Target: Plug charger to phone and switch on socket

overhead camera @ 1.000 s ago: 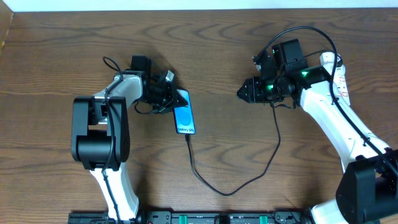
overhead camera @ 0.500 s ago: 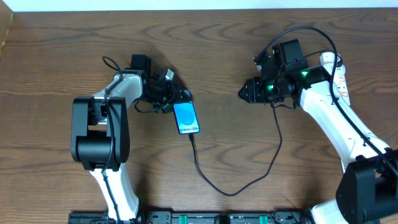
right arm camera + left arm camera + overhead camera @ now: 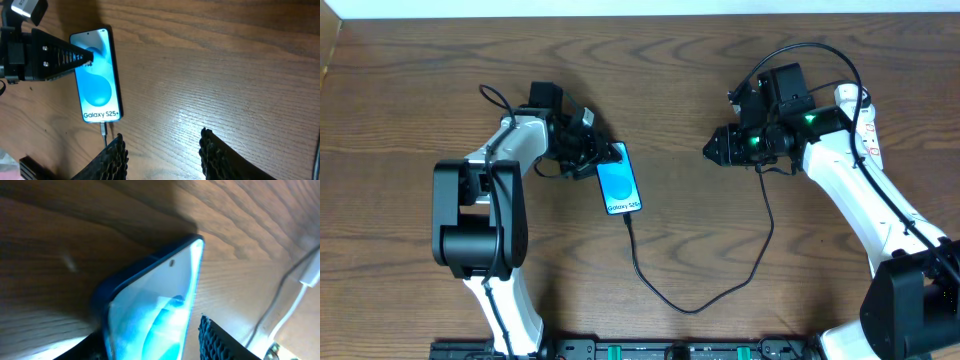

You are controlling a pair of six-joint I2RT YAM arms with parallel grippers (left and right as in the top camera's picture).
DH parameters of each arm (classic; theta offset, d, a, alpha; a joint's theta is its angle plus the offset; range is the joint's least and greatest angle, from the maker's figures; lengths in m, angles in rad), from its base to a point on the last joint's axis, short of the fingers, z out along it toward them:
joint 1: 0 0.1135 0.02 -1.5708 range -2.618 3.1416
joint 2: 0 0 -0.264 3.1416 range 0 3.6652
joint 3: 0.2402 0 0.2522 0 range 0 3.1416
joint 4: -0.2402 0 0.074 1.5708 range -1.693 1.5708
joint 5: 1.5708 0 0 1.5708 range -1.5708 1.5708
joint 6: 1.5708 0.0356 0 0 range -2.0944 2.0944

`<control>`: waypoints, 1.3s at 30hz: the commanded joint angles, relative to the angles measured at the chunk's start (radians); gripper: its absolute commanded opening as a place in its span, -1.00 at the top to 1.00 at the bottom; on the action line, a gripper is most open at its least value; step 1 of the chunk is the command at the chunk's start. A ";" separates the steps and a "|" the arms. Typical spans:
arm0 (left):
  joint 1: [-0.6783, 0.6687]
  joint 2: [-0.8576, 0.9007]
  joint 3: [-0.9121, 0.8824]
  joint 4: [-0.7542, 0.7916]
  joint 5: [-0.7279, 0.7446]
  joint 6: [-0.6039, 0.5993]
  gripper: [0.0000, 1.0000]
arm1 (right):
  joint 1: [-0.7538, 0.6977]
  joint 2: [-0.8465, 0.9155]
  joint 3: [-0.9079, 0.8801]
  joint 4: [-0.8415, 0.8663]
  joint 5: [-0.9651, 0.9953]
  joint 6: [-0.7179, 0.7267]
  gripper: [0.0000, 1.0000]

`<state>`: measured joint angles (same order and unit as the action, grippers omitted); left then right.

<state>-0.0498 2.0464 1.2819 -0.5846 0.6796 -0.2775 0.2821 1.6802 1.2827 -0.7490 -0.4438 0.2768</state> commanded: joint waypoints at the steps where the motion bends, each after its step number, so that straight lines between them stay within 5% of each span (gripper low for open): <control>1: 0.005 0.047 -0.020 -0.016 -0.249 -0.018 -0.05 | 0.008 0.003 0.010 -0.004 0.009 -0.013 0.08; 10: 0.005 0.047 -0.020 -0.039 -0.364 -0.036 -0.19 | 0.008 0.003 0.010 -0.005 0.009 -0.024 0.08; 14: 0.005 0.044 -0.016 -0.044 -0.413 -0.043 -0.50 | 0.008 0.003 0.010 -0.005 0.012 -0.024 0.08; 18: 0.006 0.015 0.000 -0.070 -0.420 -0.044 -0.56 | 0.008 0.003 0.010 -0.005 0.023 -0.028 0.07; 34: 0.005 -0.450 0.007 -0.236 -0.486 -0.050 -0.61 | -0.016 0.002 0.018 -0.015 0.068 -0.046 0.10; 39: 0.005 -0.714 0.007 -0.249 -0.481 -0.050 -0.61 | -0.152 -0.022 0.079 -0.045 0.034 -0.034 0.58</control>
<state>-0.0486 1.4498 1.2888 -0.8299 0.2047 -0.3183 0.2119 1.6802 1.3052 -0.7830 -0.3965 0.2420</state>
